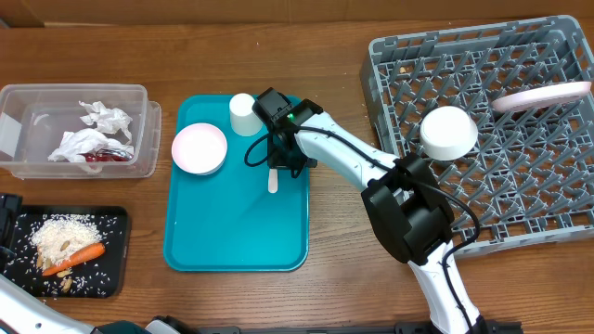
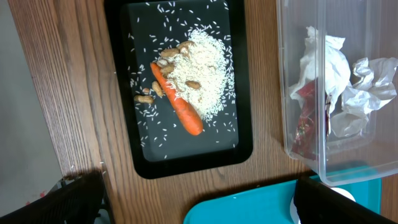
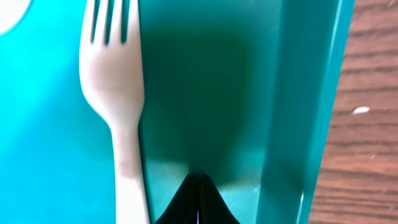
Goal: Sort waste into correct bins and load items into the dishwasher
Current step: 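Move the right gripper back over the white fork on the tray, then lower the right gripper and close it on the fork handle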
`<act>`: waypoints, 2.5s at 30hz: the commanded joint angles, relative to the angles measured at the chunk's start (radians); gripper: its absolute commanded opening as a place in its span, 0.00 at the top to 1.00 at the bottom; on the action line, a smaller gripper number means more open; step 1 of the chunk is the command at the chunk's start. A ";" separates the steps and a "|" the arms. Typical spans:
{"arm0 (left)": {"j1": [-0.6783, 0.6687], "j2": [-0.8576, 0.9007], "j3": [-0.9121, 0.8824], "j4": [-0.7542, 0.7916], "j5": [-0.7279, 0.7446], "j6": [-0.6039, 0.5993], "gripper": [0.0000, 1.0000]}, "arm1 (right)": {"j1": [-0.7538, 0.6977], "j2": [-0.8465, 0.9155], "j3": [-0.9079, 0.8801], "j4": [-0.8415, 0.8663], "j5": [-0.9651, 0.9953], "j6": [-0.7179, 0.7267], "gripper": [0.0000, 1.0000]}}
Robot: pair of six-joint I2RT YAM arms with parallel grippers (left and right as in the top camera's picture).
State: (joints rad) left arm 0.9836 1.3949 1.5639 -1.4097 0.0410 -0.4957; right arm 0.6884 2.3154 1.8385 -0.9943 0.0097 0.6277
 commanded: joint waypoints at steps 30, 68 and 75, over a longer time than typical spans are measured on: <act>0.004 -0.009 0.002 0.000 0.004 -0.006 0.00 | 0.137 -0.084 -0.006 0.124 -0.025 0.111 0.41; 0.004 -0.009 0.002 0.000 0.004 -0.006 0.00 | 0.132 0.002 -0.058 0.065 0.120 0.071 0.79; 0.004 -0.009 0.002 0.000 0.004 -0.006 0.00 | 0.124 0.002 -0.057 0.051 0.120 0.071 0.82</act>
State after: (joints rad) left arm 0.9836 1.3949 1.5639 -1.4097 0.0410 -0.4957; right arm 0.8131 2.2868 1.7874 -0.9329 0.1455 0.7055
